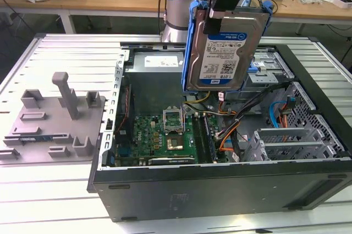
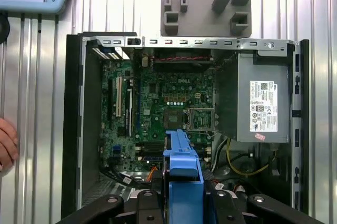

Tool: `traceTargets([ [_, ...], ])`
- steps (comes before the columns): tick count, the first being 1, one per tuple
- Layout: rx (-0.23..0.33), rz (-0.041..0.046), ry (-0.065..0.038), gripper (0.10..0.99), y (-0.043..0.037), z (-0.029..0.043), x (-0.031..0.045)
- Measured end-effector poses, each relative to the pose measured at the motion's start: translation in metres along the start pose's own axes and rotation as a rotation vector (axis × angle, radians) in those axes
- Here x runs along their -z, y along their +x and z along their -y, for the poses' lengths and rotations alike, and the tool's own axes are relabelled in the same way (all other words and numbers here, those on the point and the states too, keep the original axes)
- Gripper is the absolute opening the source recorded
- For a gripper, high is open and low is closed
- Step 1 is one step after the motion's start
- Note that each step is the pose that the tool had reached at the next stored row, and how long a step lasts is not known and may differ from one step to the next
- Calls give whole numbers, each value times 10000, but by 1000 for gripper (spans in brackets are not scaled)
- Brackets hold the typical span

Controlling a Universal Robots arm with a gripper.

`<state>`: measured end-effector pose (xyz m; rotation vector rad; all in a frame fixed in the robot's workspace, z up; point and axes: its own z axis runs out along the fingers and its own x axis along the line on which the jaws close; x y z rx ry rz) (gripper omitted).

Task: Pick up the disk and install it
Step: 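Insert the disk into the insertion slot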

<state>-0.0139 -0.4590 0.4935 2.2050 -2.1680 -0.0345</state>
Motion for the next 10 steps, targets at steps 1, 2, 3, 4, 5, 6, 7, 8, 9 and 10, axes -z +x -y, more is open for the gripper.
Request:
traceTargets([
  [1, -1, 0, 0, 365, 0, 0, 0],
  [2, 0, 0, 1, 365, 0, 1, 0],
  [3, -1, 0, 0, 365, 0, 1, 0],
  [4, 0, 0, 0, 365, 0, 2, 0],
  [5, -1, 0, 1, 365, 0, 2, 0],
  [6, 0, 1, 0, 365, 0, 2, 0],
  [7, -1, 0, 0, 365, 0, 2, 0],
  [8, -1, 0, 0, 365, 0, 2, 0],
  [9, 0, 0, 0, 365, 0, 3, 0],
  [10, 0, 0, 0, 365, 0, 3, 0],
])
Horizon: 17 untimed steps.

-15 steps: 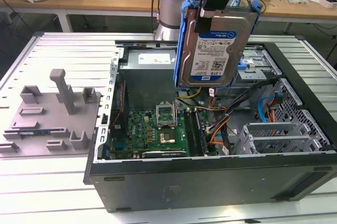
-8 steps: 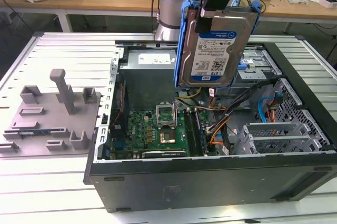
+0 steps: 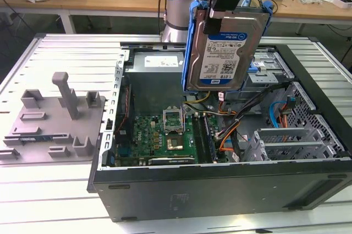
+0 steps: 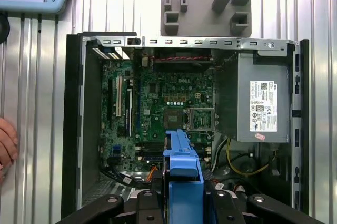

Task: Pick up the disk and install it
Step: 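Insert the disk into the insertion slot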

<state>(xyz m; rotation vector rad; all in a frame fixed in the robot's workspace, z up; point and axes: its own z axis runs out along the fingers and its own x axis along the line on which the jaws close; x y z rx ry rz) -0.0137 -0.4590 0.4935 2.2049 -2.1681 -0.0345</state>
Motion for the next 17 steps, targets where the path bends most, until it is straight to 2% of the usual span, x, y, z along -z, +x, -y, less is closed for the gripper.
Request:
traceTargets([
  [1, 1, -1, 0, 365, 0, 1, 0],
  [5, 0, -11, -13, 365, 156, 46, 0],
  [10, -1, -10, -13, 365, 368, 63, -14],
  [15, -2, -11, 19, 365, 441, 122, -37],
  [17, -4, -12, 45, 365, 470, 172, -48],
])
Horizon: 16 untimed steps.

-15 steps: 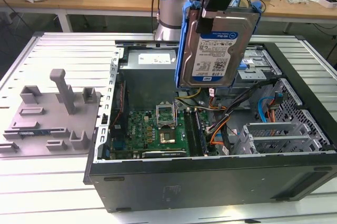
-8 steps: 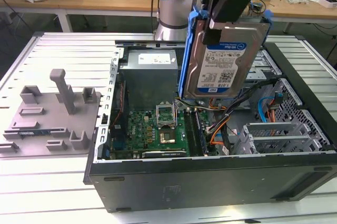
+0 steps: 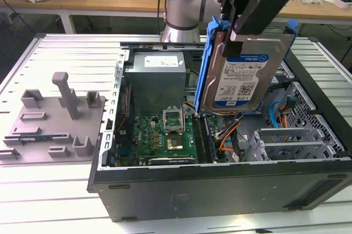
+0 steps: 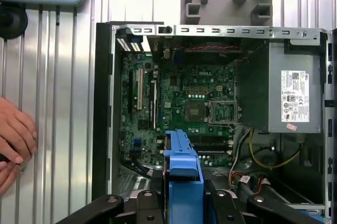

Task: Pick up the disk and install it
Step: 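Insert the disk into the insertion slot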

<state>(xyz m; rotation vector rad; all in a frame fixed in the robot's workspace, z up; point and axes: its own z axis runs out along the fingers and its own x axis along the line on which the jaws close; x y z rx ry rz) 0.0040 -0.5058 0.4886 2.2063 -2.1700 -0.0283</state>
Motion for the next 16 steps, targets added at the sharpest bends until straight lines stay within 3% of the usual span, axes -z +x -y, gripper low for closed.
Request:
traceTargets([
  [7, -3, 0, 20, 365, 78, 124, -27],
  [9, -4, 1, 21, 365, 130, 201, -41],
  [13, -5, 1, 23, 365, 164, 267, -46],
  [16, -4, 0, 24, 365, 188, 366, -43],
])
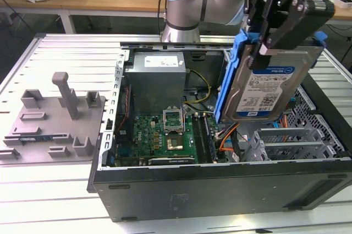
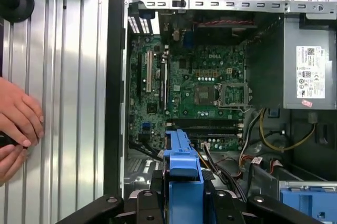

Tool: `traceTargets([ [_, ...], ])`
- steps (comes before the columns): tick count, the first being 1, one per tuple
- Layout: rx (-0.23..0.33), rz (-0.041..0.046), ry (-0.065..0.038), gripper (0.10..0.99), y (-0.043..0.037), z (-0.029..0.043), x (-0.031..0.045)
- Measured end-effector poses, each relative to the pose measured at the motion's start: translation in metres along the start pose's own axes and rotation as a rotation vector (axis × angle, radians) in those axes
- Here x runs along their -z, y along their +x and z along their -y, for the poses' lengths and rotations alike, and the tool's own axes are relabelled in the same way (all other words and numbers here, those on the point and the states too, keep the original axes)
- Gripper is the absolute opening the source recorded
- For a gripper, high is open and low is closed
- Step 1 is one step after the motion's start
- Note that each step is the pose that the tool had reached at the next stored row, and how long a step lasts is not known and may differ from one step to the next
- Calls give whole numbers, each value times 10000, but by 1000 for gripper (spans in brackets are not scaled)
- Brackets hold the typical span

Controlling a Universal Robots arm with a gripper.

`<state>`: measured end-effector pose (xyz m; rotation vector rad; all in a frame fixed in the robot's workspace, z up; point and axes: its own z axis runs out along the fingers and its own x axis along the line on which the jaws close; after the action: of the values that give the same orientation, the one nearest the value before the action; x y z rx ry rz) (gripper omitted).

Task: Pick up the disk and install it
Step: 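Insert the disk into the insertion slot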

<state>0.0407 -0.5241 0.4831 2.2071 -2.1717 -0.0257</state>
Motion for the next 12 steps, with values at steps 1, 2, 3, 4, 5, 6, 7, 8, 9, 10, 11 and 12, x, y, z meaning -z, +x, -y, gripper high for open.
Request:
traceTargets([
  [1, 0, 0, 0, 365, 11, 54, 2],
  [2, 0, 1, 0, 365, 26, 133, 4],
  [3, 1, 0, 0, 365, 31, 165, 6],
  [4, 1, 0, 0, 365, 35, 198, 8],
  [5, -1, 0, 0, 365, 42, 262, 10],
  [6, 0, 0, 0, 365, 45, 302, 12],
  [7, 1, 0, 0, 365, 48, 339, 13],
  [8, -1, 0, 0, 365, 49, 383, 15],
  [9, -1, 1, 0, 365, 50, 419, 17],
  [10, 1, 0, 0, 365, 51, 478, 20],
  [11, 0, 0, 0, 365, 52, 538, 22],
  [12, 0, 0, 4, 365, 53, 597, 25],
])
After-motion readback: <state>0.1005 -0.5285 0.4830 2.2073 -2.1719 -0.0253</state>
